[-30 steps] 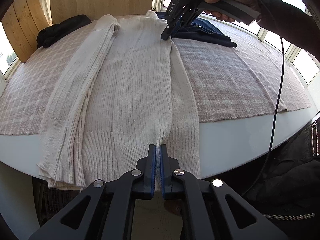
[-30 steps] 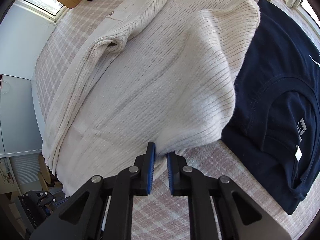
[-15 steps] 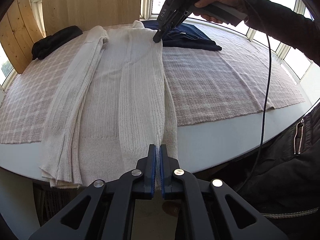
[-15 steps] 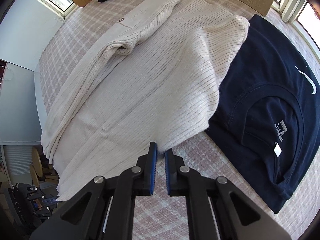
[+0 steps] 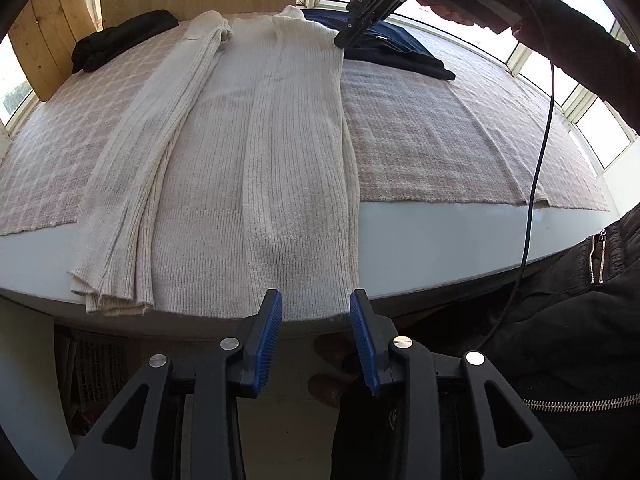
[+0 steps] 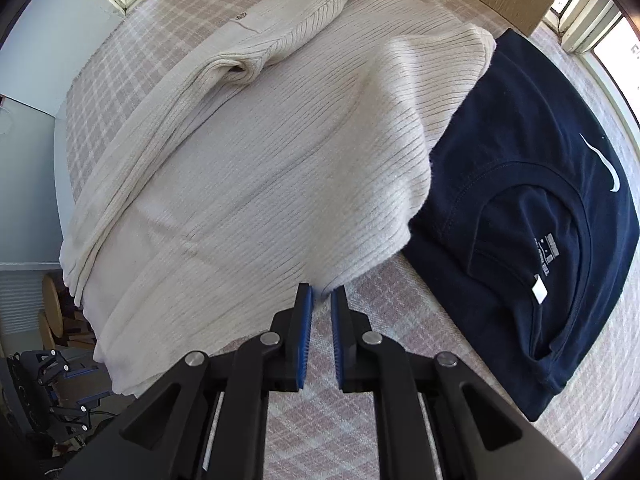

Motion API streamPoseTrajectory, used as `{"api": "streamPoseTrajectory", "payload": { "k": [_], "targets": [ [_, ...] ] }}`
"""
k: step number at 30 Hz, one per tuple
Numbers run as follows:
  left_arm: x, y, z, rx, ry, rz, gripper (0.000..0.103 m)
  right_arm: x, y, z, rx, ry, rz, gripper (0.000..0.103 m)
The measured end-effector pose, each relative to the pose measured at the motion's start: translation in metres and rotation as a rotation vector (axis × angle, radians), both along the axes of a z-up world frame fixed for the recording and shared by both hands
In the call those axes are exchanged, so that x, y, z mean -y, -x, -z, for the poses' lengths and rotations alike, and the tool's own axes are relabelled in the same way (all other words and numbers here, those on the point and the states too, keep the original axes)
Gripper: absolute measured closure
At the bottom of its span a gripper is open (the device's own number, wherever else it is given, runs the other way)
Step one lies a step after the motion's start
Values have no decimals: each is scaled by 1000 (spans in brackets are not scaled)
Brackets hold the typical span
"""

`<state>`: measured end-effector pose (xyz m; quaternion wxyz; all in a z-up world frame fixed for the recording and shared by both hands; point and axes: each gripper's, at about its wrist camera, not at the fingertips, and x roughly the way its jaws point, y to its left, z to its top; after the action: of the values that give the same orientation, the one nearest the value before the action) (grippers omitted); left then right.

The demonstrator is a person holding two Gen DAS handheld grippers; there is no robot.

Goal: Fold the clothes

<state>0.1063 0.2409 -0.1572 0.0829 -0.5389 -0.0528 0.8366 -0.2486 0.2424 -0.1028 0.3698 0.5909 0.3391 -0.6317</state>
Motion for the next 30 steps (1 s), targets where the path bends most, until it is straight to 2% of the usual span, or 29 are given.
{"api": "streamPoseTrajectory", "payload": {
  "k": [4,7,12,16,21,26,30],
  "targets": [
    [-8,2,0,-28,10,-32,64,1,-13,-22,-89,57,-48,93],
    [-27,2,10,-27,34,-8,64,-4,-19,-31,-74,91,-78,93],
    [-53,-1,25,-40,162,65,64,-3,-42,-25,-54,73,-140,93],
    [-67,-6,32,-77,296,154,64,-6,-52,-24,-42,72,-168,93],
    [-76,-5,33,-90,372,207,64,-9,-43,-18,-8,73,-144,93],
    [-78,-10,35,-106,394,234,65,-15,-32,-18,40,88,-104,93],
    [-73,-8,31,-92,378,224,77,-18,-29,-20,46,98,-95,93]
  ]
}}
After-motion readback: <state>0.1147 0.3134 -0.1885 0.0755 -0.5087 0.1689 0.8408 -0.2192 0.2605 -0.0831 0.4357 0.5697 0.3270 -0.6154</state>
